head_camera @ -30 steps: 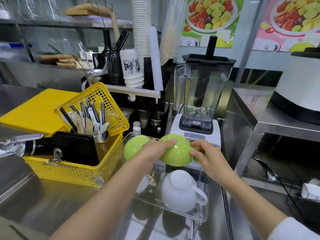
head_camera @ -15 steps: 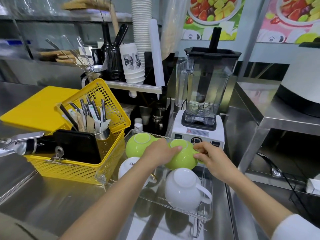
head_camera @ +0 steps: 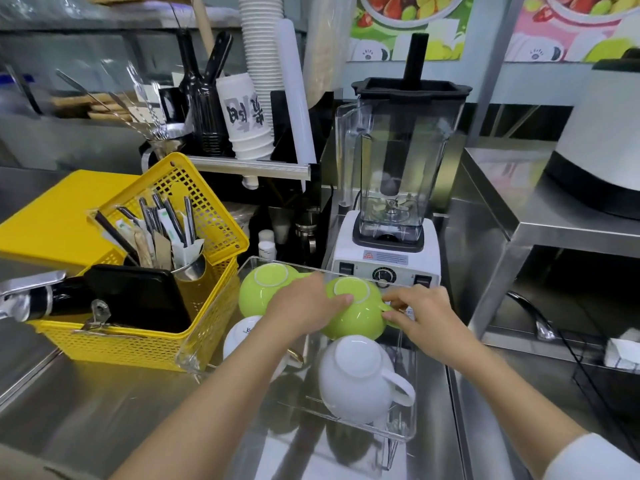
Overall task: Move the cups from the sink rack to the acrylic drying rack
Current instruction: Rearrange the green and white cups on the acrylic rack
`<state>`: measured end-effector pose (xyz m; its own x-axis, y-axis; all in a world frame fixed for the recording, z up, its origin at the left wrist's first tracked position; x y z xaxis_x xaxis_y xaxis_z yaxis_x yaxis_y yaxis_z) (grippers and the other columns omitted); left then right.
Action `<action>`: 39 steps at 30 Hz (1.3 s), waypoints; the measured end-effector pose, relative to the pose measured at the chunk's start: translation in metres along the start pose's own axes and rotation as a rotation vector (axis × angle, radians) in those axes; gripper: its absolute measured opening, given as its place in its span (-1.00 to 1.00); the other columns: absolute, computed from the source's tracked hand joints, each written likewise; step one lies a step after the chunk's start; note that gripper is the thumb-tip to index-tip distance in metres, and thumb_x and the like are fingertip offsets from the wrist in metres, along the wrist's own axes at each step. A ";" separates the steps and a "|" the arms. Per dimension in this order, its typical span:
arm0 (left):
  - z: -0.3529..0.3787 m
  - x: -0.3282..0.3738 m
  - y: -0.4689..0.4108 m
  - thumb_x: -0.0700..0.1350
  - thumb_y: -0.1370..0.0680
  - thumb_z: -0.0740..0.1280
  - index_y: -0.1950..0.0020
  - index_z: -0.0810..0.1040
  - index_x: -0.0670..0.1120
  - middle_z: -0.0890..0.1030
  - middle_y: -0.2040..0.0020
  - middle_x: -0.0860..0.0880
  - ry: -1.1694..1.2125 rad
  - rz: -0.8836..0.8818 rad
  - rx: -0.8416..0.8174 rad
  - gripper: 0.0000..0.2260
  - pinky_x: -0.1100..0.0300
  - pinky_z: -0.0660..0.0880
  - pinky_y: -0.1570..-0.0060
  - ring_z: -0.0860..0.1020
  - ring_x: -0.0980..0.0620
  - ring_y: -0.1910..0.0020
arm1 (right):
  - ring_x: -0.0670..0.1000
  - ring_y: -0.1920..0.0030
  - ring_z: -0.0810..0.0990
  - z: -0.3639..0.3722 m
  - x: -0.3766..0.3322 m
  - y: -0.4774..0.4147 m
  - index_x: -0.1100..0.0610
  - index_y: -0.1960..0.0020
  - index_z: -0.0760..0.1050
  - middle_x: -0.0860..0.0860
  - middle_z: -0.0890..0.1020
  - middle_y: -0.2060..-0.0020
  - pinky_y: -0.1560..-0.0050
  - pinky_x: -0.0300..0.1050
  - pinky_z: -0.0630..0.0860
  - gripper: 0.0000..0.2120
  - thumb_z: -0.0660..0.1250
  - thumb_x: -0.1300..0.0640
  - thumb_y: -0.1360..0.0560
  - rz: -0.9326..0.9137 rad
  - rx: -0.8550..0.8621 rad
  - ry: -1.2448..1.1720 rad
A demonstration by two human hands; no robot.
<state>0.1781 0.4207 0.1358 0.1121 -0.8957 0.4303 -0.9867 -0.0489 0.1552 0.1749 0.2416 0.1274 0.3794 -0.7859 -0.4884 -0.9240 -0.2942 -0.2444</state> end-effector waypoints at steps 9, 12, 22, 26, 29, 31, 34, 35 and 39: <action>-0.038 -0.010 0.000 0.14 -0.46 0.34 -0.32 0.41 -0.08 0.51 -0.29 -0.12 0.156 0.025 0.212 -0.50 0.01 0.44 -0.17 0.47 -0.11 -0.25 | -0.08 -0.13 0.38 -0.005 0.013 0.005 0.04 -0.22 0.44 -0.13 0.47 -0.03 -0.06 -0.25 0.09 -0.66 0.30 -0.02 -0.48 -0.061 0.005 -0.051; -0.042 -0.021 0.002 0.09 -0.48 0.34 -0.34 0.40 -0.10 0.48 -0.33 -0.10 0.127 0.013 0.225 -0.51 0.05 0.40 -0.18 0.45 -0.08 -0.28 | -0.04 -0.11 0.42 -0.015 0.015 0.003 0.07 -0.18 0.48 -0.08 0.53 -0.04 -0.06 -0.34 0.14 -0.70 0.34 0.06 -0.47 -0.074 0.123 -0.136; -0.041 -0.066 -0.011 0.06 -0.38 0.47 -0.41 0.27 -0.03 0.33 -0.40 -0.14 0.064 0.027 0.145 -0.32 -0.08 0.28 -0.36 0.27 -0.15 -0.39 | 0.02 0.05 0.53 -0.029 -0.005 -0.010 0.12 -0.04 0.56 -0.03 0.59 0.15 -0.10 -0.16 0.42 -0.84 0.33 0.14 -0.47 -0.043 0.117 -0.216; -0.049 -0.072 -0.028 0.20 -0.28 0.48 -0.46 0.17 -0.05 0.24 -0.41 -0.20 -0.067 0.021 0.127 -0.13 -0.07 0.21 -0.36 0.18 -0.20 -0.41 | -0.17 0.23 0.50 -0.034 -0.029 -0.023 0.10 -0.01 0.56 -0.06 0.58 0.21 0.13 -0.42 0.41 -0.86 0.33 0.13 -0.47 -0.048 -0.001 -0.115; -0.048 -0.069 -0.032 0.35 -0.25 0.40 -0.40 0.21 -0.09 0.28 -0.33 -0.17 -0.214 0.098 0.123 -0.12 -0.05 0.25 -0.30 0.24 -0.19 -0.34 | -0.14 0.22 0.50 -0.024 -0.053 -0.039 0.11 -0.04 0.54 -0.02 0.60 0.17 0.18 -0.40 0.40 -0.84 0.33 0.12 -0.48 -0.027 -0.078 -0.056; -0.040 -0.071 -0.033 0.41 -0.22 0.35 -0.36 0.22 -0.10 0.29 -0.32 -0.17 -0.273 0.160 0.090 -0.10 -0.06 0.28 -0.29 0.26 -0.19 -0.31 | -0.02 0.14 0.51 -0.008 -0.069 -0.051 0.12 -0.08 0.52 -0.02 0.59 0.13 0.09 -0.21 0.42 -0.80 0.32 0.09 -0.48 -0.023 -0.147 0.032; -0.038 -0.076 -0.035 0.42 -0.23 0.34 -0.36 0.24 -0.11 0.30 -0.32 -0.19 -0.284 0.238 0.067 -0.11 -0.08 0.29 -0.31 0.25 -0.19 -0.32 | 0.03 -0.04 0.49 0.020 -0.089 -0.067 0.13 -0.19 0.46 0.05 0.57 -0.07 -0.04 -0.12 0.37 -0.69 0.30 0.03 -0.49 -0.032 -0.274 0.185; -0.040 -0.077 -0.036 0.39 -0.24 0.36 -0.36 0.25 -0.11 0.30 -0.32 -0.18 -0.272 0.259 0.069 -0.13 -0.07 0.29 -0.31 0.25 -0.19 -0.32 | 0.05 -0.13 0.47 0.029 -0.092 -0.071 0.12 -0.25 0.42 0.07 0.53 -0.17 -0.10 -0.10 0.35 -0.64 0.29 0.02 -0.50 -0.022 -0.316 0.244; -0.047 -0.082 -0.037 0.27 -0.31 0.41 -0.34 0.25 -0.12 0.30 -0.31 -0.15 -0.245 0.328 0.001 -0.23 -0.03 0.32 -0.26 0.25 -0.17 -0.33 | 0.11 -0.31 0.36 0.047 -0.093 -0.084 0.05 -0.34 0.34 0.04 0.42 -0.34 -0.25 0.01 0.25 -0.56 0.27 0.01 -0.49 -0.006 -0.395 0.519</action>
<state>0.2112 0.5171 0.1368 -0.2393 -0.9427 0.2324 -0.9657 0.2560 0.0439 0.2194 0.3655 0.1540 0.4034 -0.9150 0.0048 -0.9077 -0.3995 0.1286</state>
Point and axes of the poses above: each hand's wrist, its own y-axis away from the middle knuckle, its own z-axis out of the palm, x = y × z, the point moved 5 cm from there along -y, towards the middle knuckle
